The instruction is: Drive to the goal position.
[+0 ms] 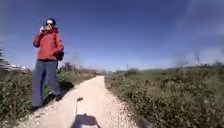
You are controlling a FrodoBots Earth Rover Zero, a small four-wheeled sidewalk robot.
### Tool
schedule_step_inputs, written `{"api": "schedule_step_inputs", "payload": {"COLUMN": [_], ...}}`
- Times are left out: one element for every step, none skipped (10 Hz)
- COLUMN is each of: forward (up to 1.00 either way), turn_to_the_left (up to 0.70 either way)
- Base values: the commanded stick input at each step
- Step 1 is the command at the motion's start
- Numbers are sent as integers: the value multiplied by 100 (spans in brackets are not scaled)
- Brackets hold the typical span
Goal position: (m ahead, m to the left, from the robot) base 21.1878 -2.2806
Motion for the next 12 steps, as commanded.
{"api": "schedule_step_inputs", "payload": {"forward": [46, 46, 47, 49, 50, 50, 50, 50, 50, 50, 50, 50], "turn_to_the_left": [0, 0, 0, 0, 0, 0, 0, 0, 0, 0, 17, 16]}}
